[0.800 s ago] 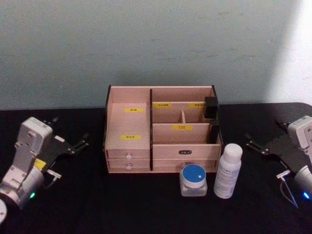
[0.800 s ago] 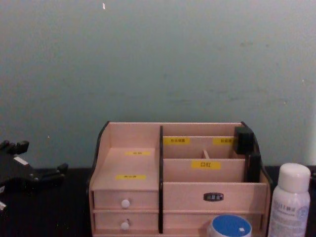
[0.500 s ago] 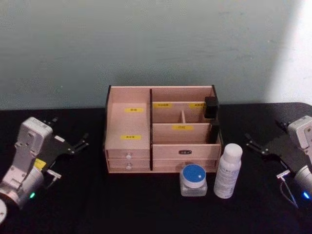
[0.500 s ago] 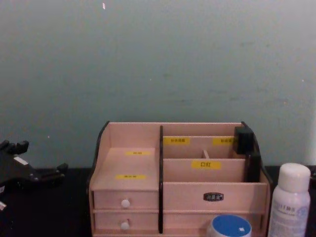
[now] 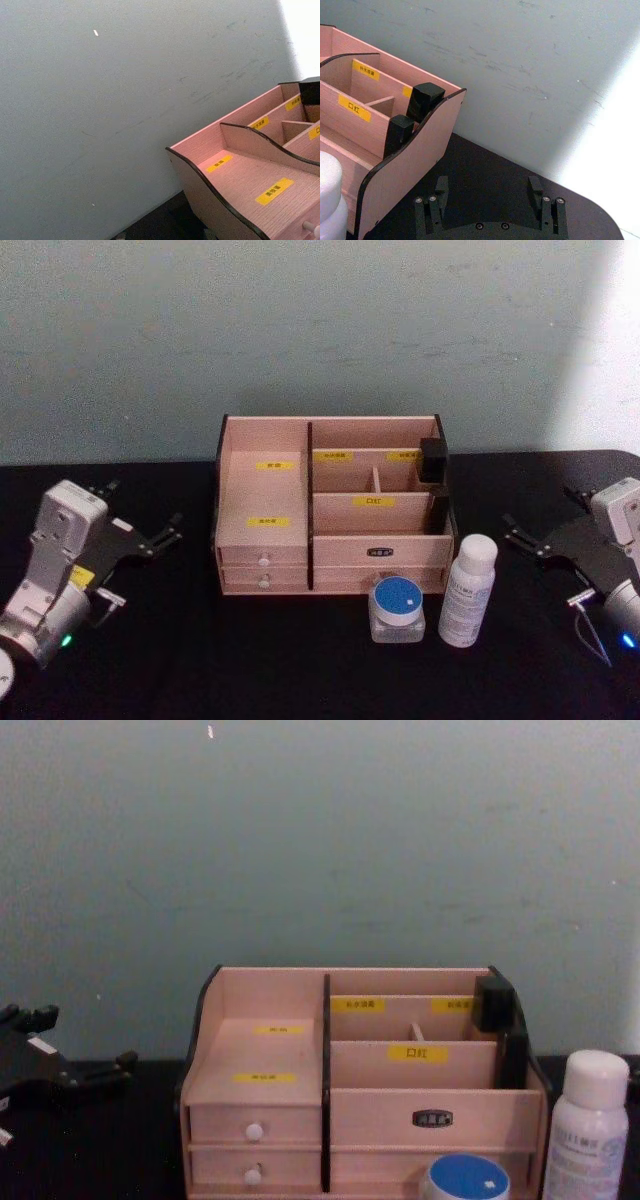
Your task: Pick up the facial cleanser and watermelon frost from the table and place them into the tiered storage box.
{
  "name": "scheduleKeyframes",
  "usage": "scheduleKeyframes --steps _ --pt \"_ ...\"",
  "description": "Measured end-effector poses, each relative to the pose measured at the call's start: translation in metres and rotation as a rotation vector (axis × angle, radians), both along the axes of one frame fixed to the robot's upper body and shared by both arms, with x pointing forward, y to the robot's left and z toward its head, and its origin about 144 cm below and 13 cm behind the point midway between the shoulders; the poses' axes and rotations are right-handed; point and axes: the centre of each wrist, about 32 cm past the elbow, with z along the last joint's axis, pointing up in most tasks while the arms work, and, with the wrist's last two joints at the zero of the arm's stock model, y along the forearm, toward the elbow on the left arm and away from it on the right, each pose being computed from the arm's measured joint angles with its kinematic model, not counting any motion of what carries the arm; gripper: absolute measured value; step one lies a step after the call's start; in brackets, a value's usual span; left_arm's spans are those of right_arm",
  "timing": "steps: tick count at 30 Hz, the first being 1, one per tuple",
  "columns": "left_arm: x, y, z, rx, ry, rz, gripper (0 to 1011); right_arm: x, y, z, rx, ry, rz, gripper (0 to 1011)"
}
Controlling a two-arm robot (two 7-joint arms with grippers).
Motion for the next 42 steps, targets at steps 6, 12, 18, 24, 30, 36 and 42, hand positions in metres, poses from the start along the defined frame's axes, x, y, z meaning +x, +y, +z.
scheduleKeyframes --steps 6,12,18,24,30,36,42 --pt "0.0 0.0 0.0 0.0 0.0 0.0 1001 0.0 0.0 0.0 0.0 0.0 0.0 1002" --pt "0.0 0.0 0.0 0.0 0.0 0.0 1001 0.0 0.0 0.0 0.0 0.0 0.0 1002" --pt "0.0 0.0 0.0 0.0 0.0 0.0 1001 0.0 0.0 0.0 0.0 0.0 0.0 1002" --pt "0.0 0.0 0.0 0.0 0.0 0.0 1001 0.0 0.0 0.0 0.0 0.0 0.0 1002" --pt "0.0 0.0 0.0 0.0 0.0 0.0 1001 0.0 0.0 0.0 0.0 0.0 0.0 1002" --pt "0.0 0.0 0.0 0.0 0.0 0.0 1001 0.0 0.0 0.0 0.0 0.0 0.0 1002" --pt "0.0 0.0 0.0 0.0 0.0 0.0 1001 0.0 0.0 0.0 0.0 0.0 0.0 1002"
